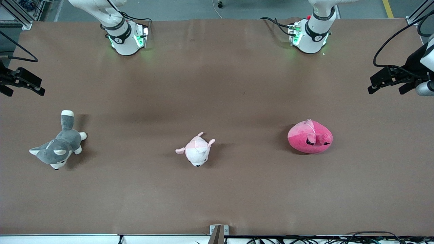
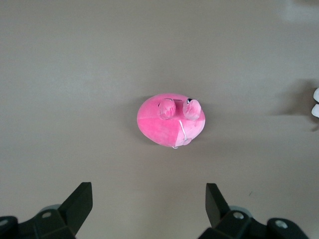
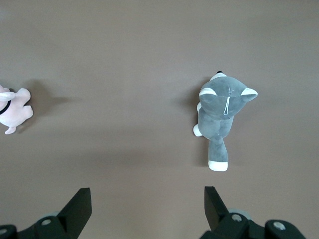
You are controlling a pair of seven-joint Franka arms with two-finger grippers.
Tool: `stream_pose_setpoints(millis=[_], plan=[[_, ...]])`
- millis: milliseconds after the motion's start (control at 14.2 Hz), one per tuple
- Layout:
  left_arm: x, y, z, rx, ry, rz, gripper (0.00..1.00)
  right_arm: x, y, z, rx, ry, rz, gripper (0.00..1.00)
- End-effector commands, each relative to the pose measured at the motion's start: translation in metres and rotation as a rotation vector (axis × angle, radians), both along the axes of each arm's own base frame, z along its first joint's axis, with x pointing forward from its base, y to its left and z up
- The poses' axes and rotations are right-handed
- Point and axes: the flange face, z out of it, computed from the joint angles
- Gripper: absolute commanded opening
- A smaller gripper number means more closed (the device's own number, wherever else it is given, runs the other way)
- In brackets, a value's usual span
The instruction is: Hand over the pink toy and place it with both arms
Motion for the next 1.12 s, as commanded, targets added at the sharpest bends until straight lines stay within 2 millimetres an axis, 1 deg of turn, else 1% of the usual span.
stream_pose_setpoints(millis=[0, 352, 422, 562, 633, 703, 773, 914, 984, 1055], plan=[[-0.002, -0.001, 0.002, -0.009, 0.004, -0.007, 1.00, -0.003, -0.001, 0.001, -0.011, 0.006, -0.001, 1.00], [-0.002, 0.000, 0.002, -0.007, 0.005, -0.008, 1.00, -0.004, -0.002, 0.000, -0.011, 0.007, -0.002, 1.00], [0.000, 0.000, -0.004, -0.010, 0.022, -0.010, 1.00, -0.003, -0.001, 0.000, -0.011, 0.007, -0.001, 1.00], [0.007, 0.001, -0.020, -0.011, 0.054, -0.006, 1.00, -0.003, -0.001, 0.000, -0.011, 0.007, -0.001, 1.00], [0.014, 0.001, -0.037, -0.006, 0.085, -0.006, 1.00, -0.003, -0.001, -0.001, -0.011, 0.009, -0.002, 1.00], [0.025, 0.003, -0.060, -0.009, 0.126, -0.003, 1.00, -0.004, -0.002, -0.002, -0.011, 0.010, -0.004, 1.00], [0.030, 0.005, -0.069, -0.011, 0.141, -0.001, 1.00, -0.004, -0.002, -0.002, -0.011, 0.010, -0.004, 1.00], [0.035, 0.010, -0.079, 0.005, 0.152, -0.001, 1.00, -0.004, -0.003, -0.003, -0.012, 0.018, -0.007, 1.00], [0.039, 0.011, -0.089, 0.014, 0.165, -0.003, 1.00, -0.004, -0.004, -0.004, -0.014, 0.020, -0.005, 1.00], [0.046, 0.010, -0.104, 0.014, 0.181, -0.006, 1.00, -0.004, -0.004, -0.005, -0.014, 0.021, -0.007, 1.00]])
